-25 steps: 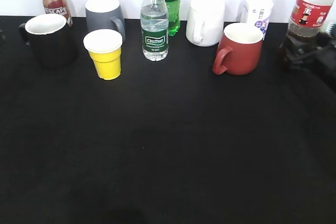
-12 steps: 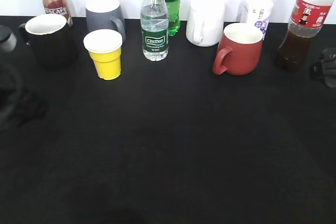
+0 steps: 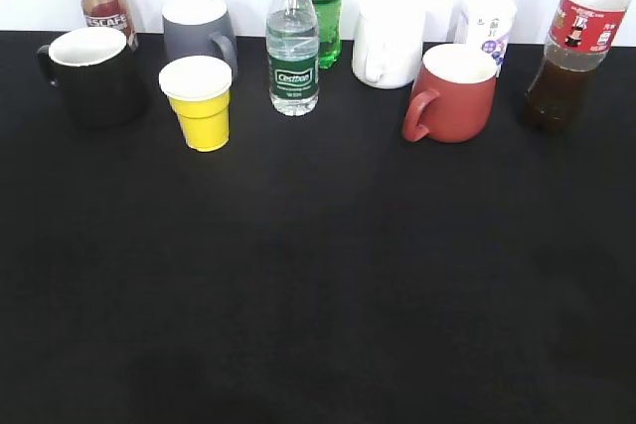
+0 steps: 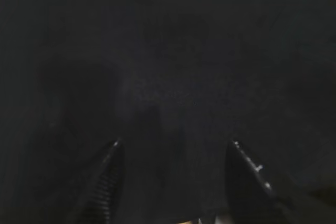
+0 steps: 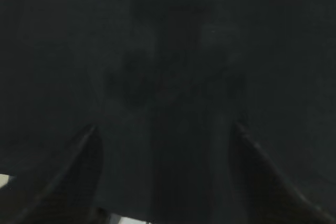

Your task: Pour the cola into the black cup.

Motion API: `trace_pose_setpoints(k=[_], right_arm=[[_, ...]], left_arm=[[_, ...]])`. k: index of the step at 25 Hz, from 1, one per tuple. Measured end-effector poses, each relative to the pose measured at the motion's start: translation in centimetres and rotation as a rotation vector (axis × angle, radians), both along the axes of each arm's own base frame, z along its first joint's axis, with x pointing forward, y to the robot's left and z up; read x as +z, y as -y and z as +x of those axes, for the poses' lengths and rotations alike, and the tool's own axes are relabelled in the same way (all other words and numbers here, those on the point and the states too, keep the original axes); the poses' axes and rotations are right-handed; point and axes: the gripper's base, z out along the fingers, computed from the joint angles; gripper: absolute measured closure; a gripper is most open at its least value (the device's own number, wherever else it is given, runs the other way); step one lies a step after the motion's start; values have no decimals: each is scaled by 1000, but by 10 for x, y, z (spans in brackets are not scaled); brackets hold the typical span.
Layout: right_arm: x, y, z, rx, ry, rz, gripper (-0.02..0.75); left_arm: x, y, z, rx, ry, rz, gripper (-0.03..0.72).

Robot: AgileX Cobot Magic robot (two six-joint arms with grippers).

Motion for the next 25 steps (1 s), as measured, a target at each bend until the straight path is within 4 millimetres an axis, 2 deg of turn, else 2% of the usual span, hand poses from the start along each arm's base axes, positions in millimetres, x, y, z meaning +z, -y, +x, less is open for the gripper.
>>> trace_pose_setpoints(k=[2, 4, 5, 7, 10, 25], right_arm=[[-6, 9, -42, 1, 143, 34, 174], [-19, 16, -73, 1, 267, 63, 174], [-27, 18, -83, 2, 298, 70, 174], [-31, 21, -93, 1, 356, 83, 174], [-35, 20, -90, -1, 373, 84, 174], [-35, 20, -88, -18, 389, 95, 174]], left_arm=[[-5, -9, -25, 1, 107, -39, 229], [-9, -14, -40, 1, 182, -65, 229], [-9, -15, -42, 1, 198, -71, 230], [-10, -15, -42, 0, 208, -74, 230], [-14, -13, -37, -7, 241, -89, 230], [-14, -12, -38, 8, 257, -89, 230]])
